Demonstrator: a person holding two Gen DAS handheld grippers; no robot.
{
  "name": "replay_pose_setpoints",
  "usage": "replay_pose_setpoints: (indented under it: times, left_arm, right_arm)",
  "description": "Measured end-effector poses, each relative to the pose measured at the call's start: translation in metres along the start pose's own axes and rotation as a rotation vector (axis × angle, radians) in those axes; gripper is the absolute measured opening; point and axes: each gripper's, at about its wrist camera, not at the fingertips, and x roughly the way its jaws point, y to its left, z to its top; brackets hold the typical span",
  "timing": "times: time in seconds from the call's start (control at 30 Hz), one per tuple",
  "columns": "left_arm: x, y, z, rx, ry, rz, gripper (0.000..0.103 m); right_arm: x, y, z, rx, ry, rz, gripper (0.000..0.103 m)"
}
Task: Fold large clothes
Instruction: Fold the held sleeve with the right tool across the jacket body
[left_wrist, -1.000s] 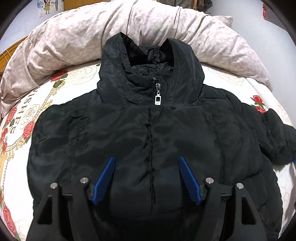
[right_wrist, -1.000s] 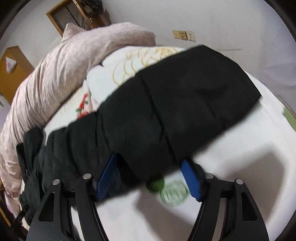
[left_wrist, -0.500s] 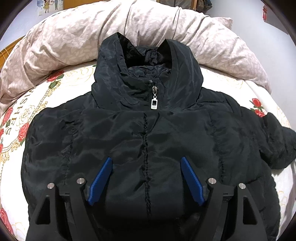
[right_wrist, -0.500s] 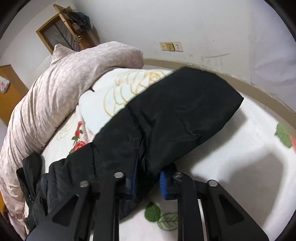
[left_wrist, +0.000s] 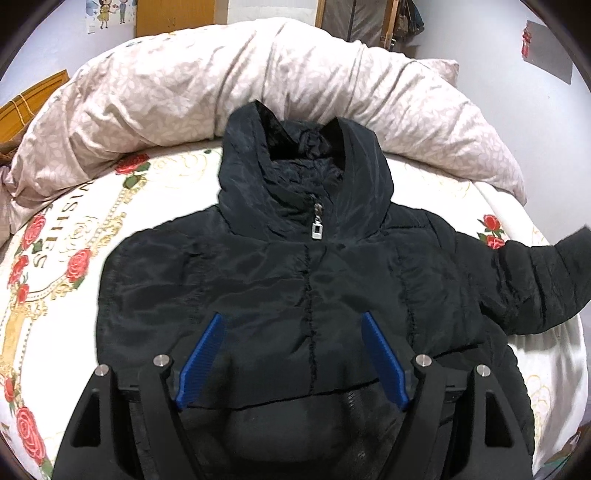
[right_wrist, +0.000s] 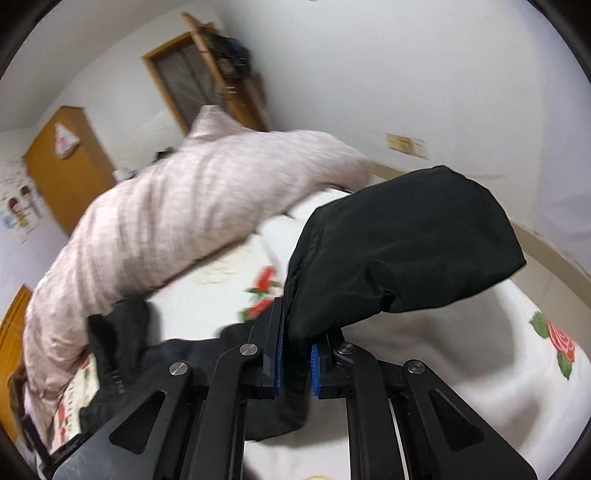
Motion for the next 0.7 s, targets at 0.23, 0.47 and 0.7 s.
replay_pose_setpoints:
  times: [0.23,0.47,0.7]
  left_arm:
    - [-0.025,0.026,0.003,-0.024,-0.019,0.017,0.078]
    - [-0.044,0.065,-0.002,-0.084,-0.046,0.03,0.078]
    - [-0.047,0.107,-0.015,-0.159,-0.047,0.053,0.078]
  right_arm:
    - [-0.017,0.097,-0.007,-0.136,0.01,0.163,0.01]
    - [0.006,0.188,-0.05,-0.247,0.112,0.304,0.01]
    - [0.053,0.253,-0.121,-0.35,0.27,0.381,0.01]
